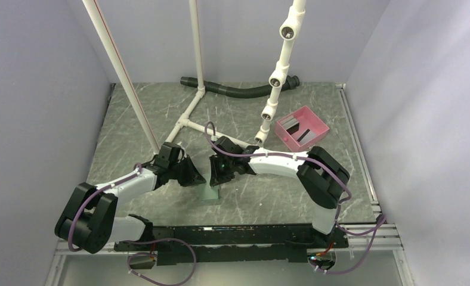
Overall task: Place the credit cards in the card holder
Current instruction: Close the card holder at the center of the board.
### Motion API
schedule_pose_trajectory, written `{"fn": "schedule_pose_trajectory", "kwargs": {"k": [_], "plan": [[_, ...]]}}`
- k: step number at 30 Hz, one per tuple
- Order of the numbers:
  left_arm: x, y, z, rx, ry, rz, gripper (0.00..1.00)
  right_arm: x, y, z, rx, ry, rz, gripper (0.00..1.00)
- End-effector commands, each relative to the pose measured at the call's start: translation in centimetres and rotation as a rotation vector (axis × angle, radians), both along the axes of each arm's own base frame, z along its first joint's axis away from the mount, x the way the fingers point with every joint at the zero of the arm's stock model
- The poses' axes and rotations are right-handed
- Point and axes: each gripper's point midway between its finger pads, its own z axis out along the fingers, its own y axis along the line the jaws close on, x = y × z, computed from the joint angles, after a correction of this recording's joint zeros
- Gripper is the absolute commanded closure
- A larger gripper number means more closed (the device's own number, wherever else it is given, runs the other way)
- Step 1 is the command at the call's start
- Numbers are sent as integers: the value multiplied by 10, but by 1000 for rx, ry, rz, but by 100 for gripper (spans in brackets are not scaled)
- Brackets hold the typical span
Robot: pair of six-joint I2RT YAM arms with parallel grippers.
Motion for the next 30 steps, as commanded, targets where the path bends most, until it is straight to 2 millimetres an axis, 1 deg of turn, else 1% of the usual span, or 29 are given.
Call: {"fn": "schedule_pose_trajectory", "kwargs": {"k": [1,2,3,7,13,18,23,25,27,30], "plan": [[-8,2,-3,13,13,-20,90,5,8,14,81,-14,-9,95],[-8,1,-3,11,13,-20,90,5,9,14,84,-10,-9,99],[-8,1,-3,10,12,-20,90,5,9,13,85,-9,-9,100],[-8,2,-4,11,12,-16,90,7,10,14,88,-17,-19,100],[-11,1,-7,2,23,-11,91,10,19,24,142,-10,-38,100],[-11,1,-7,-1,25,-8,91,7,21,16,145,42,-76,100],[-13,1,-7,-2,25,-5,91,6,21,13,157,70,-115,100],[-14,2,-4,4,31,-6,86,6,17,7,140,72,-127,100],[-13,5,5,16,23,1,79,6,13,2,125,76,-132,100],[-8,11,27,36,-32,24,67,9,7,-1,109,69,-144,100]]}}
